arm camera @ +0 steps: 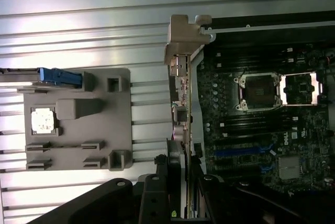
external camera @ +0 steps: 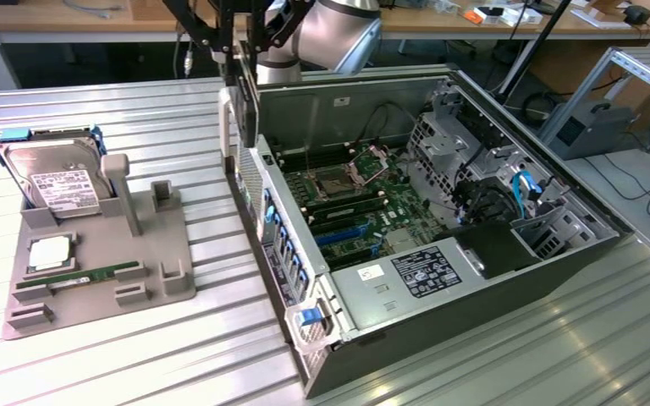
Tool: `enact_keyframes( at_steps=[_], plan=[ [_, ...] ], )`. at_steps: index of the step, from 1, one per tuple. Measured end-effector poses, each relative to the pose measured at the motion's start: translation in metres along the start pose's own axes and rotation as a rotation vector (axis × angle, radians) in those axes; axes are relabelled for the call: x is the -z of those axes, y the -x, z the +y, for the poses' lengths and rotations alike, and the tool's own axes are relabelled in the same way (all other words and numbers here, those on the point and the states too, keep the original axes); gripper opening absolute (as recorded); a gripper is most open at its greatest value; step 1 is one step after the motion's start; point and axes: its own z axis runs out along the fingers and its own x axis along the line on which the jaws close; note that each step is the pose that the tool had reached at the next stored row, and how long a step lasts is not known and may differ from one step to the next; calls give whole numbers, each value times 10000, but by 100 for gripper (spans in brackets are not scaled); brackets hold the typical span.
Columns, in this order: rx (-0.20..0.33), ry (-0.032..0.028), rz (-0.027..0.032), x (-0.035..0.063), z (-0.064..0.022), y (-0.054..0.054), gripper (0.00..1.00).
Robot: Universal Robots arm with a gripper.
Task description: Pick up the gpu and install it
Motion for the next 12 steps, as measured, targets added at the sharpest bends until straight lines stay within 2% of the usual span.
enact_keyframes(
  at_steps=[6,12],
  plan=[
    [0,0,0,-3,9,123,27],
    [0,-1,0,-5,15,202,27]
  ],
)
